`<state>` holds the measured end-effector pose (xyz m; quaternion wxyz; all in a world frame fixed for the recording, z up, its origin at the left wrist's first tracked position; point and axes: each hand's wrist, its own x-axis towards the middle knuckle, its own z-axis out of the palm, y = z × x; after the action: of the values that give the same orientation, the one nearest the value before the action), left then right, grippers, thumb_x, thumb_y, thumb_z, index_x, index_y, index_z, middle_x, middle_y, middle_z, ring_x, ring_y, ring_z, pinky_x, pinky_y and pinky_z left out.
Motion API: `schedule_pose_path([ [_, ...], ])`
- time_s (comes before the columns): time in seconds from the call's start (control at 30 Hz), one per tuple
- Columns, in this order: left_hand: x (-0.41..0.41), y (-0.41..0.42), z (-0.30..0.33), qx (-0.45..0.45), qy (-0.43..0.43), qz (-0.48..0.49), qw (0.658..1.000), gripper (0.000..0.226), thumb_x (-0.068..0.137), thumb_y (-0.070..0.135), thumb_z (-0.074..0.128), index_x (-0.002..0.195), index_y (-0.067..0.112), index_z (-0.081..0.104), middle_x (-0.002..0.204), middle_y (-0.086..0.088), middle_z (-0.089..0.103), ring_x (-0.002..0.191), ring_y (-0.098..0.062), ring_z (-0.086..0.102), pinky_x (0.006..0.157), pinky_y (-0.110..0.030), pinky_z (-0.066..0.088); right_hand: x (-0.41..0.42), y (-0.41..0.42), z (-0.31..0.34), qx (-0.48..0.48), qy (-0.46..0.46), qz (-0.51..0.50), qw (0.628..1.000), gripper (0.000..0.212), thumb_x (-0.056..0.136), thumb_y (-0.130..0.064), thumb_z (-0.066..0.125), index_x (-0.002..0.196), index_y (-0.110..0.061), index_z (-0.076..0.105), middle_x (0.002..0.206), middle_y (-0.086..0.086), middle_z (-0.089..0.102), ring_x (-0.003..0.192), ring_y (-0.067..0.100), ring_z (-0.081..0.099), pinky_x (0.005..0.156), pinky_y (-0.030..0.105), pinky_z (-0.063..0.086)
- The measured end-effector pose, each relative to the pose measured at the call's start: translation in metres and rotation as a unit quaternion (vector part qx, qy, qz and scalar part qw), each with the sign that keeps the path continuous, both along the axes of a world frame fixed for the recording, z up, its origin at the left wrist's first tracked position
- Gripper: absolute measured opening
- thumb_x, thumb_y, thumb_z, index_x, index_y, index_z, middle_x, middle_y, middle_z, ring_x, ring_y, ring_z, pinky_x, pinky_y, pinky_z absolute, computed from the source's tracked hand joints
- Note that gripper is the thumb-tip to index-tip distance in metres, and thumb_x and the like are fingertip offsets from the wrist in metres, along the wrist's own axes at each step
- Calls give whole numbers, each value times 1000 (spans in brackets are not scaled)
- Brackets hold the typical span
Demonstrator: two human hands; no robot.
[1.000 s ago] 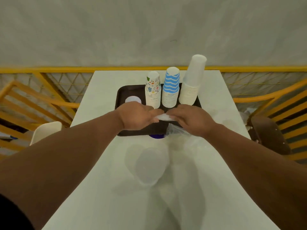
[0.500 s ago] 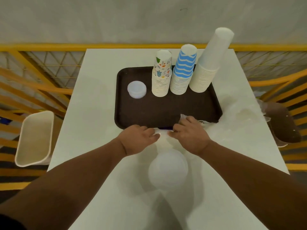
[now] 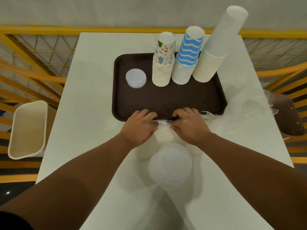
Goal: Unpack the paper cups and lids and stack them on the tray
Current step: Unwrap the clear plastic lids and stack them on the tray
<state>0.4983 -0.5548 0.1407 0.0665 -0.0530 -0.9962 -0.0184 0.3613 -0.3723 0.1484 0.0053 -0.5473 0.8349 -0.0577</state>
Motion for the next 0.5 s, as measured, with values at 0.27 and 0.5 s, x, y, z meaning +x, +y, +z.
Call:
schedule_pose_path([
  [0.27, -20, 1, -6, 87, -16, 93, 992, 29, 99, 28, 51, 123, 15, 60, 112, -7, 65, 103, -27, 60, 95, -38, 45, -8, -18, -1, -2, -54, -63, 997, 16, 87, -28, 67, 99, -19, 64, 95, 2, 62, 90, 25, 56, 86, 40, 36],
  [0.5, -28, 2, -9, 33, -20, 69, 997, 9, 93, 19, 61, 92, 12, 66, 87, -7, 62, 77, -25, 62, 75, -37, 52, -9, -25, -11, -22, 5, -21, 1000, 17, 71, -10, 80, 86, -13, 71, 78, 8, 66, 69, 31, 62, 71, 42, 48],
])
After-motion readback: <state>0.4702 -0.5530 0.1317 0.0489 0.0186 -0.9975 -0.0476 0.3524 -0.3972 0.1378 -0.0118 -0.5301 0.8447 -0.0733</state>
